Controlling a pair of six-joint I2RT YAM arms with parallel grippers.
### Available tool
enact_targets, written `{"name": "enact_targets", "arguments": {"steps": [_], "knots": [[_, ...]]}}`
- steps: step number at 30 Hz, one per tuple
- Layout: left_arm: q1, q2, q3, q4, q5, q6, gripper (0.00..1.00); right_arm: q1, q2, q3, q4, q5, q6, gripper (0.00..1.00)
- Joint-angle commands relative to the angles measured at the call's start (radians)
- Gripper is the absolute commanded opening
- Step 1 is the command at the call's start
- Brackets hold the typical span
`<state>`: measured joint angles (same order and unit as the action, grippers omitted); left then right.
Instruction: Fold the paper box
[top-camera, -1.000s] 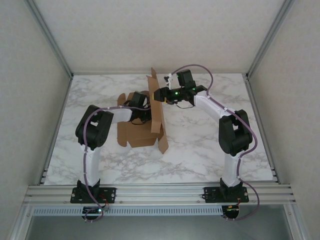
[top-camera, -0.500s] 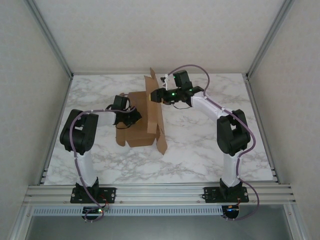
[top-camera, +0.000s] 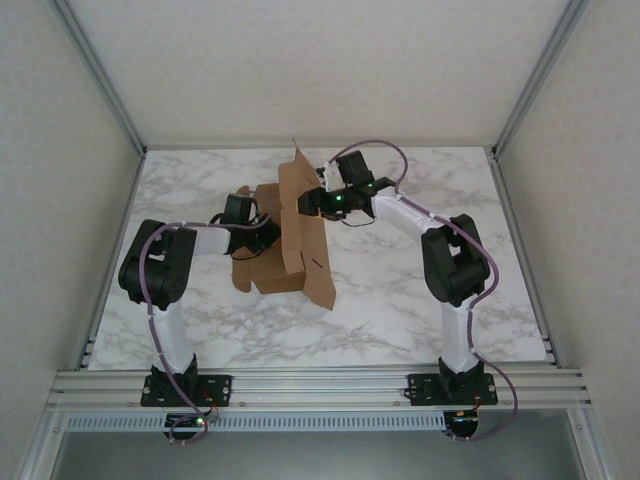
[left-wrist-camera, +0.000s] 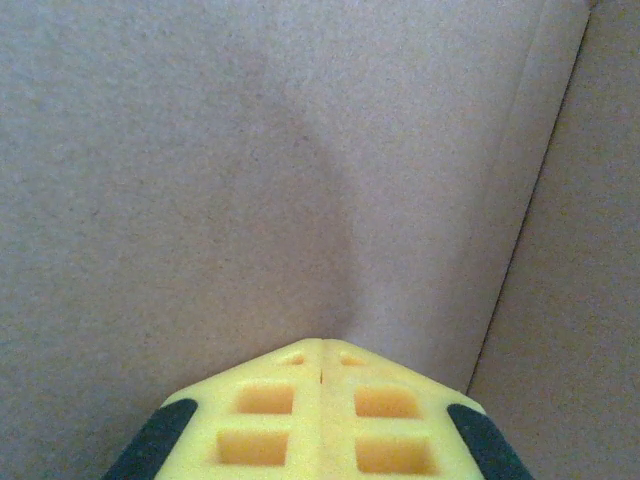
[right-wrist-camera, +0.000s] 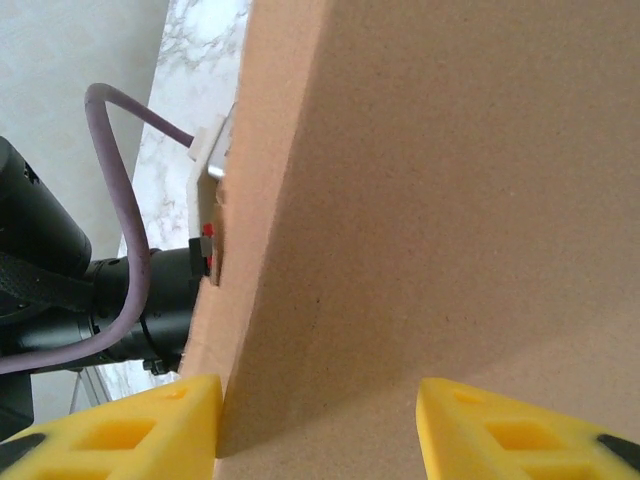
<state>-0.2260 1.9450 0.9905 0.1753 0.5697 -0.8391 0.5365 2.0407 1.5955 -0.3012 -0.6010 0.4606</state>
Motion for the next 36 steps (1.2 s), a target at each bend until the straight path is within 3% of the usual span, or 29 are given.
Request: {"name": "enact_targets", "arguments": {"steps": [1, 8, 10, 11, 12, 14, 26, 36], "knots": [[0.01, 0.018, -0.027, -0.054, -0.039, -0.001, 0.0, -0.031, -0.044, -0.052, -0.076, 0.078, -0.022, 0.53], [0.008, 0.012, -0.021, -0.069, -0.048, 0.011, 0.0, -0.077, -0.091, -0.118, -0.05, 0.047, -0.018, 0.57], [0.007, 0.012, -0.017, -0.078, -0.055, 0.018, 0.0, -0.084, -0.108, -0.131, -0.048, 0.052, -0.021, 0.77], [0.006, 0.012, -0.015, -0.08, -0.054, 0.021, 0.0, -0.087, -0.113, -0.134, -0.048, 0.058, -0.021, 0.8], [0.006, 0.013, -0.013, -0.084, -0.054, 0.022, 0.0, -0.092, -0.124, -0.139, -0.05, 0.068, -0.02, 0.94], [0.005, 0.014, -0.01, -0.089, -0.057, 0.026, 0.0, -0.102, -0.143, -0.145, -0.051, 0.067, -0.021, 0.98], [0.004, 0.013, 0.011, -0.114, -0.068, 0.043, 0.0, -0.177, -0.201, -0.143, -0.159, 0.113, -0.073, 0.99], [-0.002, 0.012, 0.016, -0.123, -0.071, 0.055, 0.0, -0.196, -0.191, -0.107, -0.154, -0.012, -0.064, 0.99]]}}
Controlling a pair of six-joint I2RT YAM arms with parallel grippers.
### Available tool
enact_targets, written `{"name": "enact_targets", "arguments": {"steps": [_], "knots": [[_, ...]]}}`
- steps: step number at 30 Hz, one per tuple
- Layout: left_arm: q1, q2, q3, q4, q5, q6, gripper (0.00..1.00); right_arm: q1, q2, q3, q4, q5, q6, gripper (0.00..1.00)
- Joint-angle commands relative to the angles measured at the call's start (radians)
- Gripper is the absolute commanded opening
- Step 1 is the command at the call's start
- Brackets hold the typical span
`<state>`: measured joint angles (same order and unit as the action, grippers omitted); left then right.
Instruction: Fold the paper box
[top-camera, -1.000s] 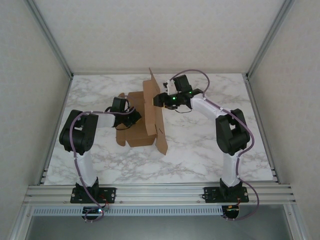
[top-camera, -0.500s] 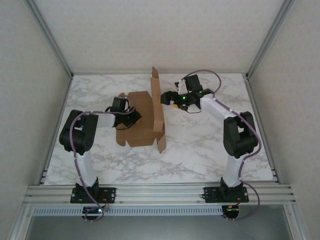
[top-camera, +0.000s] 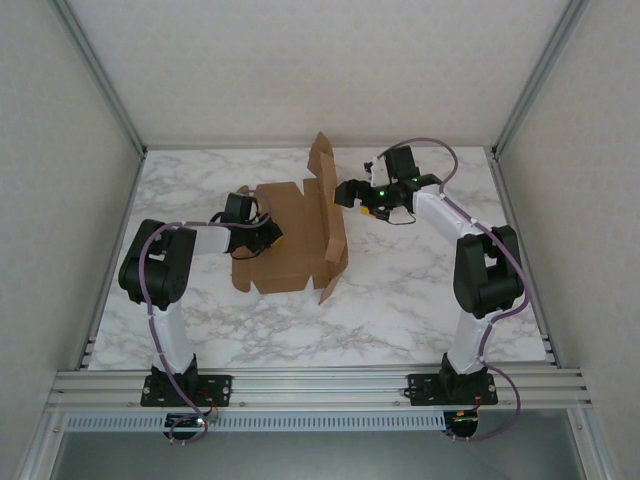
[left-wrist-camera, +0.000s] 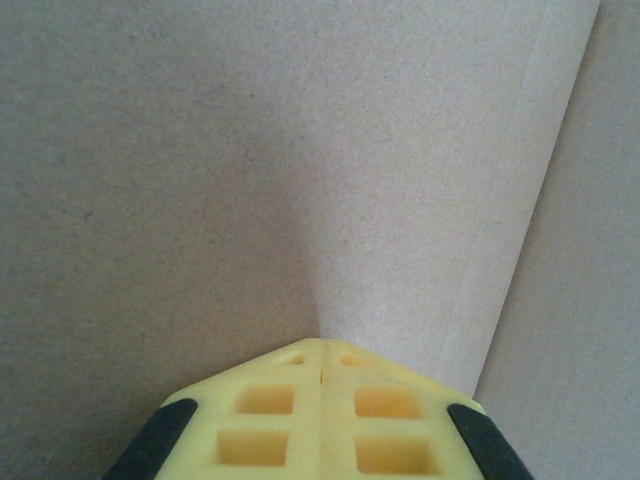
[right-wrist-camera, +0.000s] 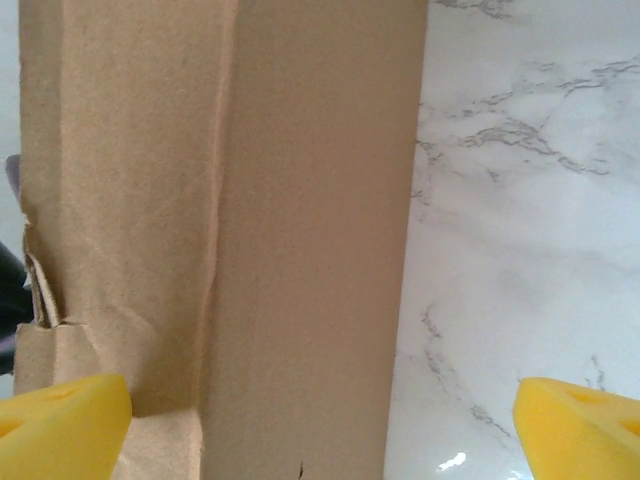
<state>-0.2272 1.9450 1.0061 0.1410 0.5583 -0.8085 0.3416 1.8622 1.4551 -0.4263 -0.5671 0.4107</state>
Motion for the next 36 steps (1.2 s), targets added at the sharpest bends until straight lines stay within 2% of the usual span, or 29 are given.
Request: {"name": "enact_targets", "arguments": {"steps": [1, 9, 13, 19, 24, 27, 32, 36], "knots": [[-0.001, 0.012, -0.001, -0.089, -0.061, 0.026, 0.0, -0.003, -0.01, 0.037, -0.032, -0.044, -0.015, 0.99], [-0.009, 0.006, -0.007, -0.081, -0.061, 0.02, 0.0, 0.004, 0.031, 0.092, -0.074, -0.019, -0.025, 0.99], [-0.027, 0.006, -0.013, -0.075, -0.053, 0.007, 0.0, 0.03, 0.076, 0.159, -0.148, 0.032, -0.077, 0.95], [-0.08, -0.007, -0.072, 0.03, 0.016, -0.093, 0.0, 0.09, 0.128, 0.262, -0.25, 0.129, -0.168, 0.87], [-0.108, -0.06, -0.157, 0.187, 0.104, -0.215, 0.0, 0.108, 0.156, 0.333, -0.304, 0.141, -0.245, 0.84], [-0.105, -0.135, -0.172, 0.164, 0.087, -0.209, 0.0, 0.117, 0.167, 0.367, -0.335, 0.147, -0.29, 0.81], [-0.074, -0.277, -0.133, 0.038, 0.01, -0.103, 0.15, 0.12, 0.163, 0.352, -0.332, 0.145, -0.328, 0.74], [-0.047, -0.307, -0.087, 0.058, 0.058, -0.082, 0.31, 0.136, 0.155, 0.324, -0.312, 0.138, -0.35, 0.71]]}}
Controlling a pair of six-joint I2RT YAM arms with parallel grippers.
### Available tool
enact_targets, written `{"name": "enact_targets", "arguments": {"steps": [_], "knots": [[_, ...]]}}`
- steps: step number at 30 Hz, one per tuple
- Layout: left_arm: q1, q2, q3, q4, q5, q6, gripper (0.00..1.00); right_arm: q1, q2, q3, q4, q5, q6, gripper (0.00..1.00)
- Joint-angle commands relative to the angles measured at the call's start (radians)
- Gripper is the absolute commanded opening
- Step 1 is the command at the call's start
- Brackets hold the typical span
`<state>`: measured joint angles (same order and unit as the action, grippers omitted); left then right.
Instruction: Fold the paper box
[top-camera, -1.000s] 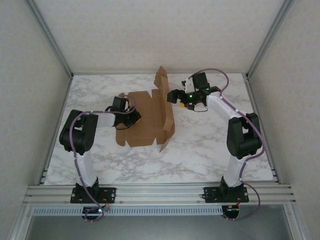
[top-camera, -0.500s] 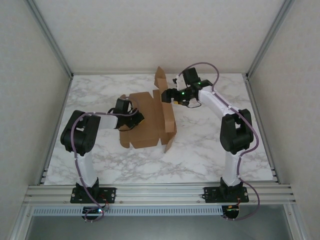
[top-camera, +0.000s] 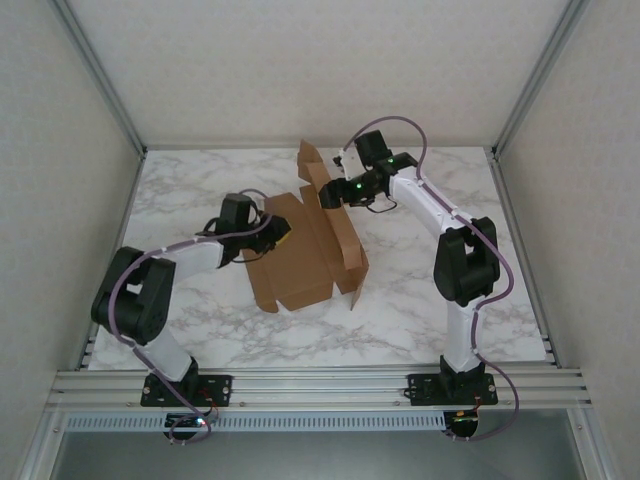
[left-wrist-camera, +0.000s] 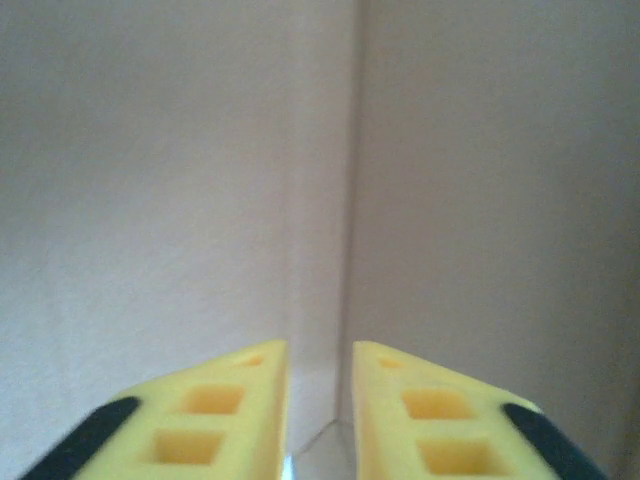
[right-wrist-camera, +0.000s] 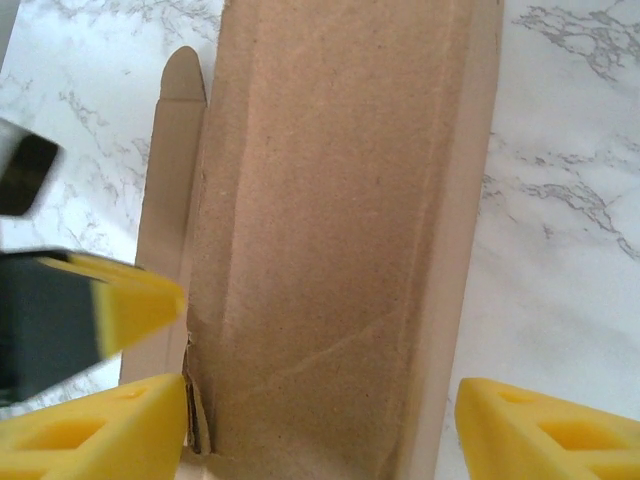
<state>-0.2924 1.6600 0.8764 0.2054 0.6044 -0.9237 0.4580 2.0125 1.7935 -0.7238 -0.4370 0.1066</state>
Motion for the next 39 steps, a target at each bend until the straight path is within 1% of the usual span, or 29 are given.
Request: {"name": "enact_targets", "arguments": {"steps": [1, 3, 6, 11, 15, 19, 27, 30, 33, 39], "knots": [[0.019, -0.021, 0.06, 0.005, 0.027, 0.034, 0.34, 0.023, 0.003, -0.022, -0.006, 0.007, -0.047, 0.7], [0.018, -0.013, 0.101, 0.046, 0.055, 0.015, 0.4, 0.031, -0.004, -0.038, 0.009, 0.005, -0.052, 0.7], [0.018, 0.026, 0.171, 0.109, 0.097, -0.022, 0.46, 0.038, -0.01, -0.049, 0.018, 0.01, -0.059, 0.7], [0.016, 0.111, 0.251, 0.247, 0.155, -0.101, 0.48, 0.045, -0.02, -0.058, 0.029, 0.006, -0.068, 0.7], [0.015, 0.181, 0.306, 0.233, 0.152, -0.101, 0.47, 0.046, -0.026, -0.062, 0.033, 0.0, -0.071, 0.7], [0.015, 0.228, 0.342, 0.183, 0.155, -0.056, 0.47, 0.045, -0.029, -0.065, 0.029, -0.001, -0.077, 0.7], [0.005, 0.31, 0.395, 0.246, 0.211, -0.078, 0.48, 0.049, -0.034, -0.08, 0.049, -0.034, -0.078, 0.7], [0.005, 0.349, 0.427, 0.267, 0.252, -0.087, 0.47, 0.049, -0.04, -0.084, 0.055, -0.051, -0.086, 0.7], [0.009, 0.393, 0.462, 0.286, 0.316, -0.082, 0.44, 0.05, -0.046, -0.088, 0.054, -0.062, -0.1, 0.7], [0.012, 0.423, 0.483, 0.326, 0.42, -0.051, 0.37, 0.048, -0.055, -0.105, 0.064, -0.08, -0.114, 0.69]]}}
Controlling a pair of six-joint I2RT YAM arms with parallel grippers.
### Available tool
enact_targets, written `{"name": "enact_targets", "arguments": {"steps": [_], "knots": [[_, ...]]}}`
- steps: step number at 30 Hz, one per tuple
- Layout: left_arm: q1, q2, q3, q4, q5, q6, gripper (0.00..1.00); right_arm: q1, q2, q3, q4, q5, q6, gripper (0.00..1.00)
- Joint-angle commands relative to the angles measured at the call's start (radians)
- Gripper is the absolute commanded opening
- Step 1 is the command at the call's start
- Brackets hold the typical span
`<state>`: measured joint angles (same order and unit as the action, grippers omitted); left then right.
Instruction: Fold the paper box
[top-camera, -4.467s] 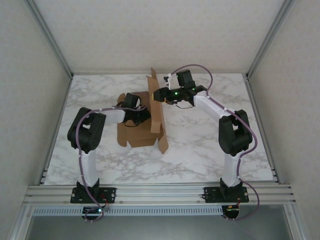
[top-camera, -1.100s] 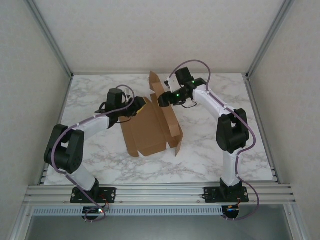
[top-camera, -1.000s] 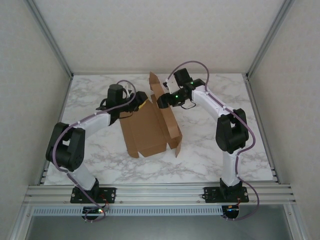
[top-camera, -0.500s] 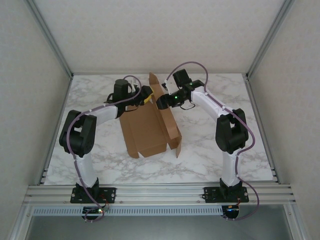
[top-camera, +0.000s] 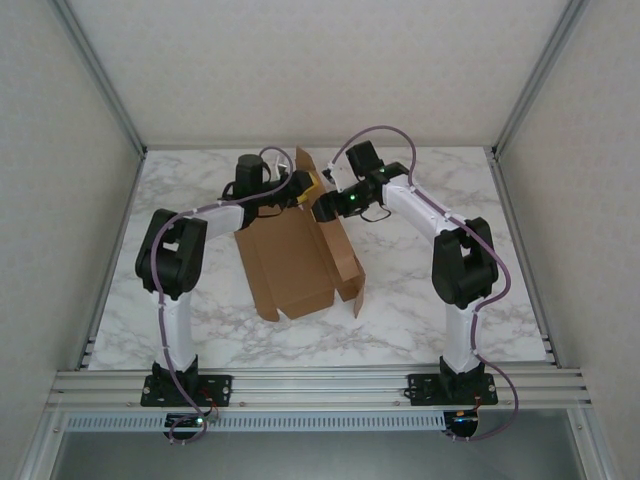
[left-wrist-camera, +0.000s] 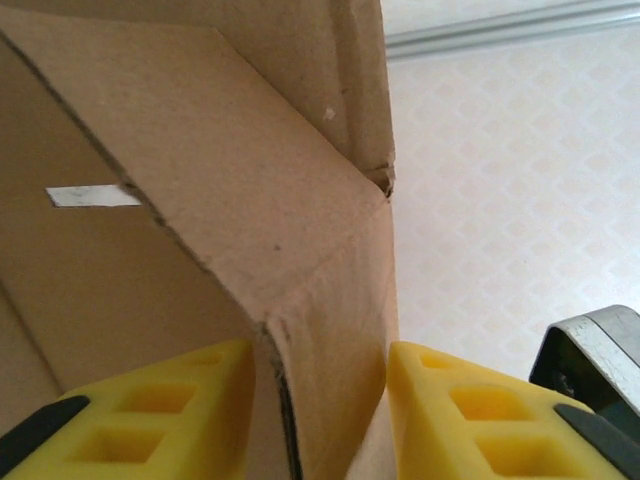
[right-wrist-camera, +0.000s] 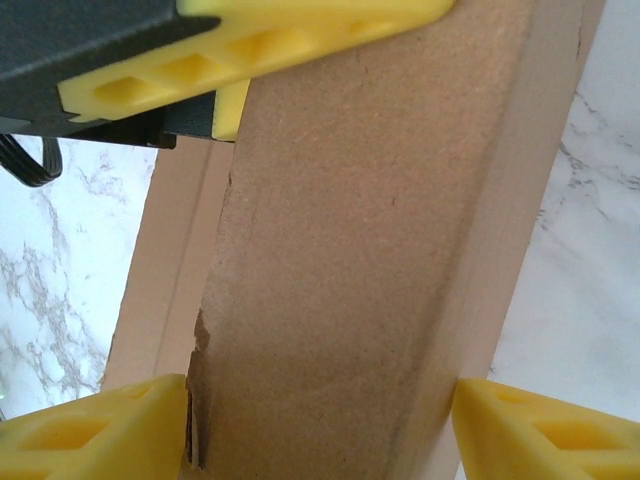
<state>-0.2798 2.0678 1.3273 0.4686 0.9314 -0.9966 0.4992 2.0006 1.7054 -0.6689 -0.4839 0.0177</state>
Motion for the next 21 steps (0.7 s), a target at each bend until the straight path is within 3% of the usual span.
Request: {"name": "enact_targets", "arguments": {"steps": [1, 8, 16, 21], "knots": [[-0.001, 0.016, 0.033, 0.06, 0.1, 0.029, 0.34, 0.008, -0.043, -0.019, 0.011, -0.033, -0.027, 0.69], [0.003, 0.003, 0.005, 0.084, 0.075, 0.001, 0.08, 0.009, -0.054, -0.025, 0.014, 0.01, -0.019, 0.72], [0.009, -0.071, -0.124, 0.231, -0.035, -0.116, 0.02, 0.008, -0.195, -0.093, 0.114, 0.2, 0.102, 0.89], [0.029, -0.141, -0.251, 0.326, -0.183, -0.2, 0.02, 0.013, -0.25, -0.064, 0.06, 0.328, 0.239, 0.84]]}}
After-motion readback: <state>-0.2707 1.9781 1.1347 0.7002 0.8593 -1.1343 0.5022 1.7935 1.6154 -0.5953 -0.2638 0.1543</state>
